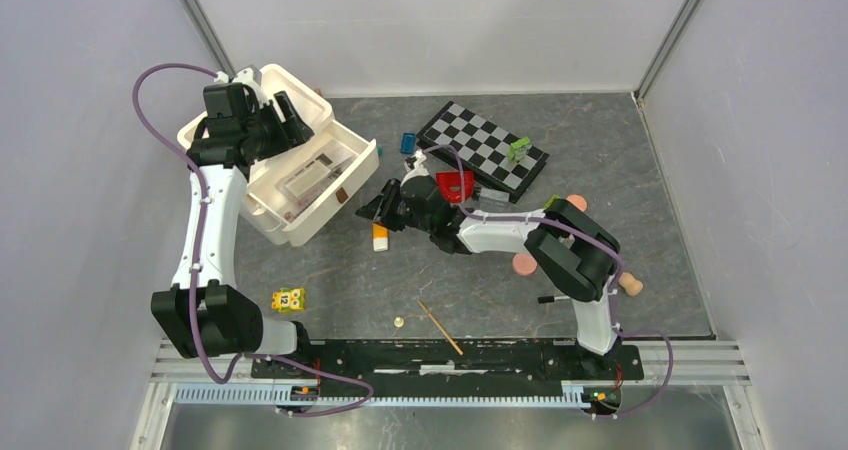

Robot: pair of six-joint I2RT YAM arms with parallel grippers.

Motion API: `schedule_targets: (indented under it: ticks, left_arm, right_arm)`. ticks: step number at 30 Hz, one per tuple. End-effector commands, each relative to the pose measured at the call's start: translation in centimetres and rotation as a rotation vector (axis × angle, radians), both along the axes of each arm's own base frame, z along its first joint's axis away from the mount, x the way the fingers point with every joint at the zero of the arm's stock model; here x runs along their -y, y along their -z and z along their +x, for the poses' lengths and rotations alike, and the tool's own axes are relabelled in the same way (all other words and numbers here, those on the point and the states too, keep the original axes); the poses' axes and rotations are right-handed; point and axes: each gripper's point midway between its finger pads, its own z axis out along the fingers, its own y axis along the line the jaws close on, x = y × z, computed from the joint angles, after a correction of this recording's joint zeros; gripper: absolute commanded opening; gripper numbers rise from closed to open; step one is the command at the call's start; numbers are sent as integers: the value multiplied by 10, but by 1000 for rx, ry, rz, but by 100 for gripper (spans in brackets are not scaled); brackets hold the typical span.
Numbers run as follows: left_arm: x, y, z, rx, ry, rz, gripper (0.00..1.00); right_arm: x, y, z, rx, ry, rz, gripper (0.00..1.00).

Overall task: Organize the makeup
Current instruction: Close the drawer in the storage box.

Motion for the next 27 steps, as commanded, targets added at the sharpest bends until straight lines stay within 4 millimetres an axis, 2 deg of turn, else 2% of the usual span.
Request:
schedule_targets:
  ticks: [1,21,27]
  left_arm:
    - [22,26,-23,-149,68,-78,76]
    - [23,27,-25,-159,72,-84,75]
    - [22,27,-25,-160,71,-79,75]
  right_arm:
    - [-21,-37,13,-18,78,157,32]
    - [-73,-73,38,49,27,204,35]
    - [-81,-71,46,66,25,185,36]
